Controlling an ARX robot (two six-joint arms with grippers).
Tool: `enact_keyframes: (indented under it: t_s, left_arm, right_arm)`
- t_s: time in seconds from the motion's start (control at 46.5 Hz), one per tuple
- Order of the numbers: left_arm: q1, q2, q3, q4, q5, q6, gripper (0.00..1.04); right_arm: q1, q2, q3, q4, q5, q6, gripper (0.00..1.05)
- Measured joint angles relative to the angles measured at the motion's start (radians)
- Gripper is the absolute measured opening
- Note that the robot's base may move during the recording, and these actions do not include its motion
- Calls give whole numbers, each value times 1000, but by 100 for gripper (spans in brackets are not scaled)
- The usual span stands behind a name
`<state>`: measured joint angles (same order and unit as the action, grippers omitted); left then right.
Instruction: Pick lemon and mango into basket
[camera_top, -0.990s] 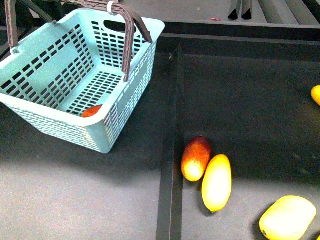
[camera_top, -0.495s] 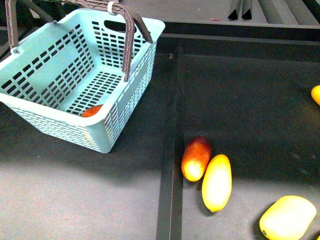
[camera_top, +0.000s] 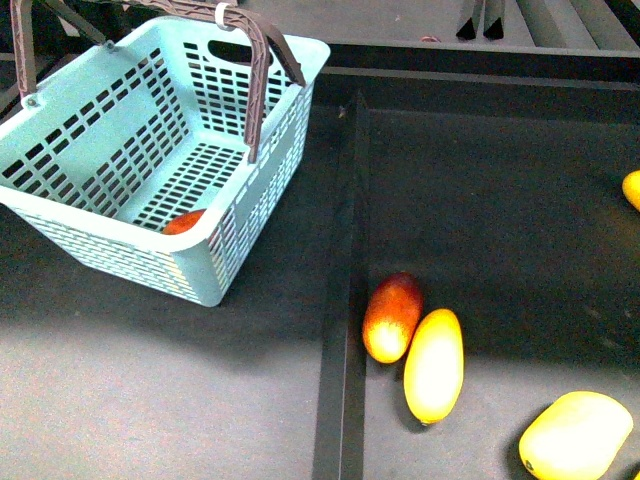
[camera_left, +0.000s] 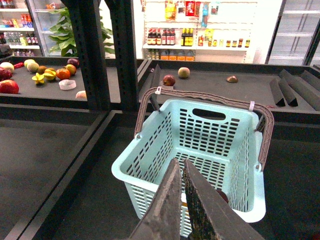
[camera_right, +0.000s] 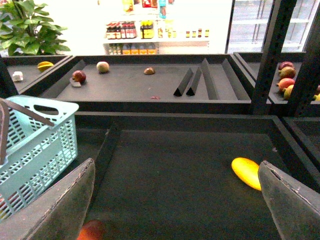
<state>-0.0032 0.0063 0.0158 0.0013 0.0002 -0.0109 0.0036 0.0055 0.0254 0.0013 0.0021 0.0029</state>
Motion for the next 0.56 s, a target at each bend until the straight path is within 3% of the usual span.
enact_keyframes:
  t_s: [0.043,0.323,0.495,0.559]
  left_arm:
    - [0,0,0,0,0,0,5]
    - [0,0,0,0,0,0,72]
    - [0,0,0,0,0,0,99]
    - [0,0,0,0,0,2,97]
  right_arm:
    - [0,0,0,0,0,0,96]
    - [0,0,0,0,0,0,96]
    - [0,0,0,0,0,0,96]
    - [0,0,0,0,0,0,96]
